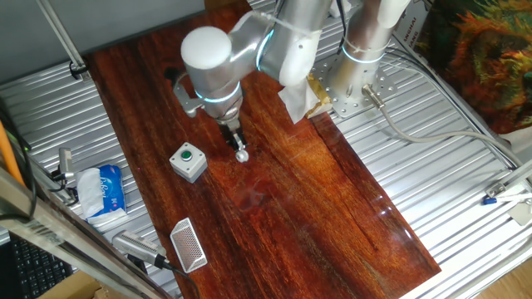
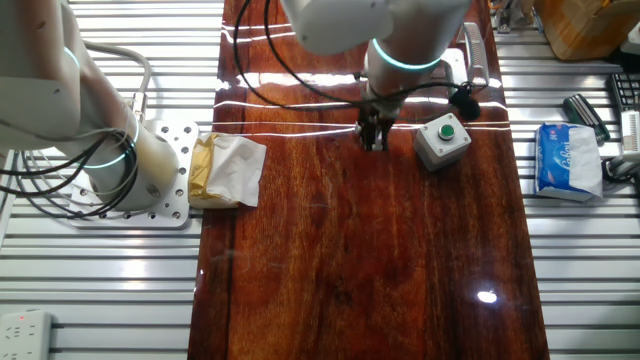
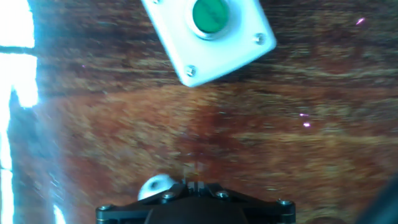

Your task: Push the soccer ball into the goal

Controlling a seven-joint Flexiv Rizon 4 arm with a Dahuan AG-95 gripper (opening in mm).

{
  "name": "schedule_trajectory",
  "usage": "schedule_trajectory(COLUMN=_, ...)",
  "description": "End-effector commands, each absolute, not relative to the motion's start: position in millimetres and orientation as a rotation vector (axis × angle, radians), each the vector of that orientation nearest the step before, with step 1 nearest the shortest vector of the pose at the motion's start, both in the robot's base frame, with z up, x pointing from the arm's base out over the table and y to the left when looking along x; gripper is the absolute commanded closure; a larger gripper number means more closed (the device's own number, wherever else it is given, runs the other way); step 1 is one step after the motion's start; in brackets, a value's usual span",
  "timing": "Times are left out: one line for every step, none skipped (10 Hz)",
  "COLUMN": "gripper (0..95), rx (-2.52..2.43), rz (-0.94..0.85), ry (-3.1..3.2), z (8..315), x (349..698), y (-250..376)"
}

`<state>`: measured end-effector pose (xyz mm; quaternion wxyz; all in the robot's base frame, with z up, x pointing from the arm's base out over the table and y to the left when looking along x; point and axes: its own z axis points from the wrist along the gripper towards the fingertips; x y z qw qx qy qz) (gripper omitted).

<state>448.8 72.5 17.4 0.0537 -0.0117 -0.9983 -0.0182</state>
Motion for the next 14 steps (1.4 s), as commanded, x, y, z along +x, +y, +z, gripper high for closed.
schedule_trajectory(gripper=95.0, rx=-0.248, rz=-0.169, ry=-3.013, z=21.5, x=450.9, y=105.0)
schedule_trajectory(gripper=95.0, rx=-0.271, rz=-0.192, ry=-3.006, z=23.9, x=450.5, y=110.3)
schedule_trajectory(gripper=95.0, rx=-0.299, rz=-0.229, ry=-2.995, z=27.4, x=449.6, y=117.8)
schedule_trajectory(gripper=95.0, rx=-0.325, rz=-0.286, ry=-2.979, z=29.1, x=449.2, y=125.0)
schedule_trajectory(gripper=95.0, rx=-0.338, rz=-0.336, ry=-2.968, z=28.6, x=449.4, y=131.3)
schedule_trajectory(gripper=95.0, rx=-0.346, rz=-0.386, ry=-2.958, z=27.6, x=449.6, y=137.6)
schedule_trajectory(gripper=95.0, rx=-0.349, rz=-0.436, ry=-2.946, z=26.6, x=449.8, y=143.4)
schedule_trajectory(gripper=95.0, rx=-0.342, rz=-0.45, ry=-2.945, z=26.1, x=449.8, y=145.9)
schedule_trajectory(gripper=95.0, rx=-0.338, rz=-0.462, ry=-2.943, z=25.4, x=449.8, y=149.3)
schedule_trajectory(gripper=95.0, rx=-0.34, rz=-0.461, ry=-2.943, z=25.2, x=449.7, y=151.8)
schedule_trajectory(gripper=95.0, rx=-0.34, rz=-0.454, ry=-2.943, z=24.7, x=449.6, y=154.7)
schedule_trajectory(gripper=95.0, rx=-0.339, rz=-0.451, ry=-2.94, z=24.4, x=449.6, y=155.2)
schedule_trajectory(gripper=95.0, rx=-0.337, rz=-0.431, ry=-2.931, z=25.1, x=449.4, y=155.5)
schedule_trajectory(gripper=95.0, rx=-0.347, rz=-0.401, ry=-2.919, z=27.9, x=448.2, y=156.4)
